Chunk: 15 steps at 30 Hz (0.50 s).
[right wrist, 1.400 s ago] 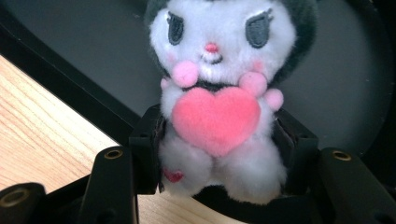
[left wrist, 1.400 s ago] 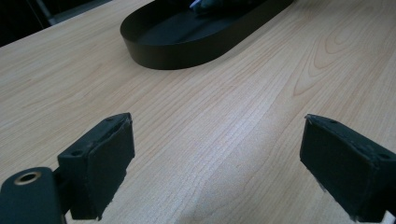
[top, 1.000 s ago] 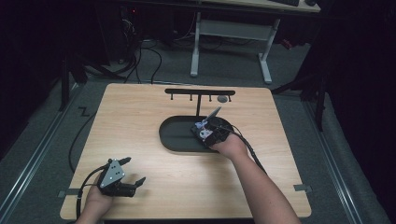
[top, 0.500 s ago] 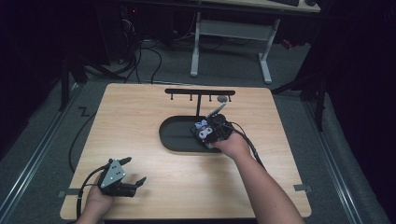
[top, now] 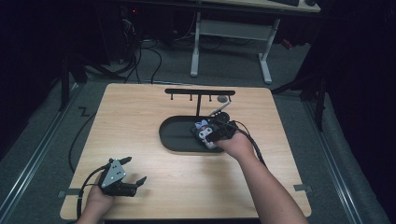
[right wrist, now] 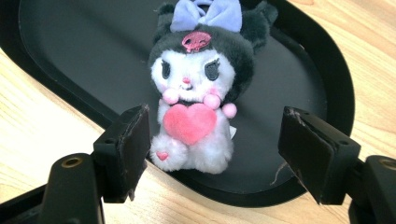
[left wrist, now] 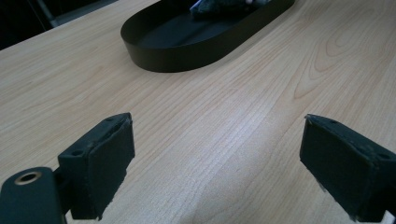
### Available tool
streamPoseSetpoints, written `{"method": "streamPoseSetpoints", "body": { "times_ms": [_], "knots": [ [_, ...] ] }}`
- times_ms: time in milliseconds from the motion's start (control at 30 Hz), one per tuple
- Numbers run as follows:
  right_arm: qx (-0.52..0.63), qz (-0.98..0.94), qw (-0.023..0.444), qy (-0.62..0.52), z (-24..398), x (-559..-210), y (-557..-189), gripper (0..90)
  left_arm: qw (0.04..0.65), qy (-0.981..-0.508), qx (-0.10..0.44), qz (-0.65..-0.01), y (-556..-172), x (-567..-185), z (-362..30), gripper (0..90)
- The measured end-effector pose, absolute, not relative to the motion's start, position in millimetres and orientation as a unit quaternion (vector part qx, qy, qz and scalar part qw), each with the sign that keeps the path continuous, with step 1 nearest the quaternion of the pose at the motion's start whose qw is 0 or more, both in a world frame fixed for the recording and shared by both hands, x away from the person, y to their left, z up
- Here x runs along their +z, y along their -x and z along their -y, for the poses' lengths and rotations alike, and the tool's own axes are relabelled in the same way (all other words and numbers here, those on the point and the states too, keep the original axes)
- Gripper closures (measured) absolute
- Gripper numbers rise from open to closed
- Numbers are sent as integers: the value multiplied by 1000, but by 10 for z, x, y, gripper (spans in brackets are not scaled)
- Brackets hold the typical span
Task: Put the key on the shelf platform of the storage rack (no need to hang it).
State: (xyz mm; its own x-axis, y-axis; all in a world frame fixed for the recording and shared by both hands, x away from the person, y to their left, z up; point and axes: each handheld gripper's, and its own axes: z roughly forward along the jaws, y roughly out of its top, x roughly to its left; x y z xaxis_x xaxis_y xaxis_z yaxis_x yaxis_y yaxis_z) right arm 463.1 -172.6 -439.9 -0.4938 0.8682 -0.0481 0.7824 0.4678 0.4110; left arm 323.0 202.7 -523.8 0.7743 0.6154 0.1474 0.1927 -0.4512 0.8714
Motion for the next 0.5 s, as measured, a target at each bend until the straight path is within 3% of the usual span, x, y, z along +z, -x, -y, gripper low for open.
{"method": "streamPoseSetpoints", "body": {
  "times_ms": [333, 500],
  "knots": [
    [164, -854, 133, -475, 1728, -4387, -4593, 284, 460, -824, 223, -245, -3228, -5244, -2015, 107],
    [176, -853, 136, -473, 1733, -4377, -4585, 254, 459, -823, 224, -248, -3232, -5248, -2020, 107]
  ]
}}
